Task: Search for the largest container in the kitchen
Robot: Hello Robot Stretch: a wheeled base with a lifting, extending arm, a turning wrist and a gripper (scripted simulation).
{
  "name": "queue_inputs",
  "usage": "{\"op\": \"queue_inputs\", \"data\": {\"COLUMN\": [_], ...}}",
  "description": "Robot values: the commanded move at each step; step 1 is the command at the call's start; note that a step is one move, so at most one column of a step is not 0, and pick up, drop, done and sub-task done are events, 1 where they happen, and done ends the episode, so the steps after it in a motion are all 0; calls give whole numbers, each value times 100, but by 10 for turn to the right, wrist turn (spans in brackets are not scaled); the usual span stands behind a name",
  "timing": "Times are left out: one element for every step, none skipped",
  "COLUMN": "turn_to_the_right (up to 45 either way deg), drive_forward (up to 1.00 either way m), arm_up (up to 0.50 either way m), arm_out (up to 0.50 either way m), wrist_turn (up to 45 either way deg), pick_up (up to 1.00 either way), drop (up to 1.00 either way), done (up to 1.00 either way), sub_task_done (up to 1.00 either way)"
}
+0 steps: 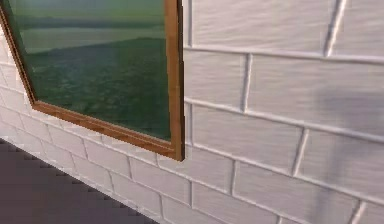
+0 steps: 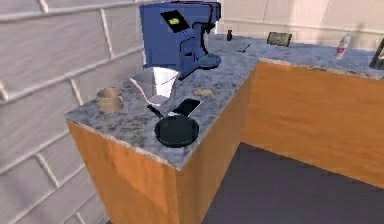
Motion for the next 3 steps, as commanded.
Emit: {"op": "queue_inputs", "data": {"turn_to_the_right": [450,450,450], "drive_forward": [0,0,0], "arm_up": [0,0,0], "arm_out": [0,0,0], "wrist_turn": [0,0,0], "pick_up": [0,0,0], "drop": [0,0,0], "done": [0,0,0], "sub_task_done": [0,0,0]}}
